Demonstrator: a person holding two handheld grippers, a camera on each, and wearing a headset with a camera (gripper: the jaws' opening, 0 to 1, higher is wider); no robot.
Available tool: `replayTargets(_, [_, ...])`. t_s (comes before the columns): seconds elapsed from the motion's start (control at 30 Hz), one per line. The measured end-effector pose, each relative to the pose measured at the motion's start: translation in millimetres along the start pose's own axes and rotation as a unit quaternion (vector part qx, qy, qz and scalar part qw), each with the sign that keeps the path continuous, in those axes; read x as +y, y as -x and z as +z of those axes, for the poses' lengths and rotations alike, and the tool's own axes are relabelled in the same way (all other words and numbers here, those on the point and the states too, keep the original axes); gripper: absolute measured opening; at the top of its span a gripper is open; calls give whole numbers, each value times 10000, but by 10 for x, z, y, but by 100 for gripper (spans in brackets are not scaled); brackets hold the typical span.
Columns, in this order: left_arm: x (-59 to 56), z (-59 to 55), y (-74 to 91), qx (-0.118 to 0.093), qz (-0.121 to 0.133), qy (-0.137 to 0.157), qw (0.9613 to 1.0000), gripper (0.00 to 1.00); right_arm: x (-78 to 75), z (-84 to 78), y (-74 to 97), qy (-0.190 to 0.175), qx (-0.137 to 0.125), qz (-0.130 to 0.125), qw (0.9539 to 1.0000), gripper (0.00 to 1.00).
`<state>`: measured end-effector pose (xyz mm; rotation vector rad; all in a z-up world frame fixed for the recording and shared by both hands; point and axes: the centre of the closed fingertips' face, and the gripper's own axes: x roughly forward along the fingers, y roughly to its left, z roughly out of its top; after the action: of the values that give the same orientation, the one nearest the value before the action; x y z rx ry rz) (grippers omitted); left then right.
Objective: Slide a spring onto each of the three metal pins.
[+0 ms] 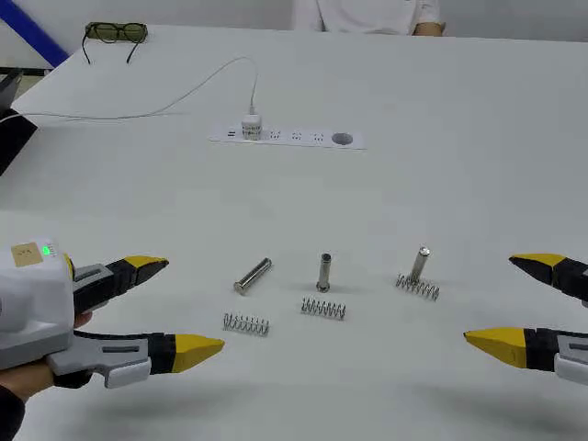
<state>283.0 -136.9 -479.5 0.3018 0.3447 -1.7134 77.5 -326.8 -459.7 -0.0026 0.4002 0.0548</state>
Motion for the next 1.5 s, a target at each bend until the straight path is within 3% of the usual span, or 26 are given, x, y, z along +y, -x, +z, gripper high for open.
replayTargets(0.9, [40, 48, -39, -22, 9, 16, 10000, 80, -3, -27, 9, -57, 14, -17, 10000, 76])
replayTargets(1.23, [143, 225, -328, 88, -16, -218, 9997, 71, 21, -14, -15, -70, 1, 13, 10000, 76])
replayTargets(1.5, [207, 246, -596, 376, -45, -340, 9987, 59, 12, -36, 13, -123, -3, -40, 9999, 76])
